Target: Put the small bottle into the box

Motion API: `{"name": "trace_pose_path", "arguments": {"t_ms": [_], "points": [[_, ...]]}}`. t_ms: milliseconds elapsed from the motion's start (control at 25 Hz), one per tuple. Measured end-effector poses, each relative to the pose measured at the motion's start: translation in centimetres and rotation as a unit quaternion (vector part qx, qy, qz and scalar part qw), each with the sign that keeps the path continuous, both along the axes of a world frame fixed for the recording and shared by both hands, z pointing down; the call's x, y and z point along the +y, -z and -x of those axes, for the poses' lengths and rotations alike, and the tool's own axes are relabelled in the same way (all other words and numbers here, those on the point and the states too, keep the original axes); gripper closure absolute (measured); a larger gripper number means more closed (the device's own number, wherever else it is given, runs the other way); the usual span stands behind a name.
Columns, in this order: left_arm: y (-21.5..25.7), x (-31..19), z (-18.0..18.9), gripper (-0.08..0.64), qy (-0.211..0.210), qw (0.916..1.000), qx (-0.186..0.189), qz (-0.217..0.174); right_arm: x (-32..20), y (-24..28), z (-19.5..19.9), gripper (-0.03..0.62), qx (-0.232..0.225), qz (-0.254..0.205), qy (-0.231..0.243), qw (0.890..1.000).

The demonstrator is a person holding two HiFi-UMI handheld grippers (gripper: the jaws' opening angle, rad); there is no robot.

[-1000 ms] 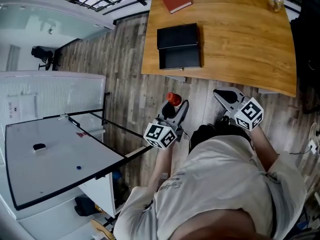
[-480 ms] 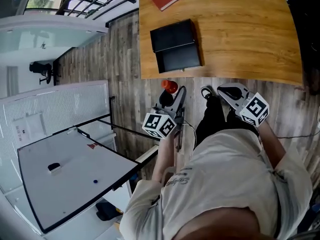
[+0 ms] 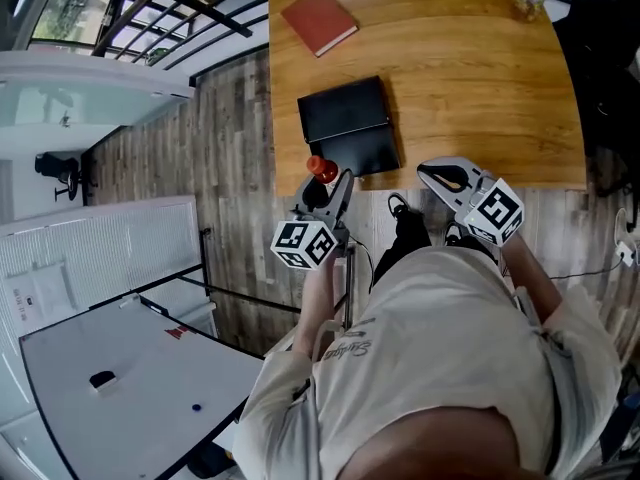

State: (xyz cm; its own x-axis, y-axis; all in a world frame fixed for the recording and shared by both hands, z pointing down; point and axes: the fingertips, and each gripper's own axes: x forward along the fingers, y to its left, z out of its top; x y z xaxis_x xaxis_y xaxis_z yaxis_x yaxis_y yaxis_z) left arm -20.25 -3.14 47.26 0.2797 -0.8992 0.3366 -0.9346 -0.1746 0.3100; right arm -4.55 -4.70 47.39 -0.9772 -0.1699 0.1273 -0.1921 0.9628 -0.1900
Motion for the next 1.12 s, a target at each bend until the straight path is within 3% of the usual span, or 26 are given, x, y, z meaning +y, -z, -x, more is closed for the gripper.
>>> {"name": "trace_pose_path", "arguments": {"t_ms": [240,480,720,960,1120], "points": [[-1.3,-2.7,3.4,0.331,-0.011,0.9997,0.016,0.014,-2.8,0.1,3.9,0.597,0.016,0.012,-0.042,0.999],[-4.0,-3.5,4.8,0.331,-0.06,0.9955,0.043,0.059,-5.6,-0.7,7.5,0.598,0.016,0.05,-0.097,0.994],[-7.9,-3.5,6.3,0.331,-0.109,0.9859,0.055,0.114,-7.0,-2.4,11.2,0.597,0.01,0.089,-0.138,0.986],[-10.2,-2.9,4.9,0.331,-0.165,0.9712,0.07,0.156,-7.5,-3.3,12.9,0.597,0.031,0.1,-0.133,0.986],[-11.4,-3.3,4.3,0.331,-0.167,0.9659,0.084,0.179,-9.5,-2.3,13.4,0.598,0.016,0.095,-0.139,0.986]]}}
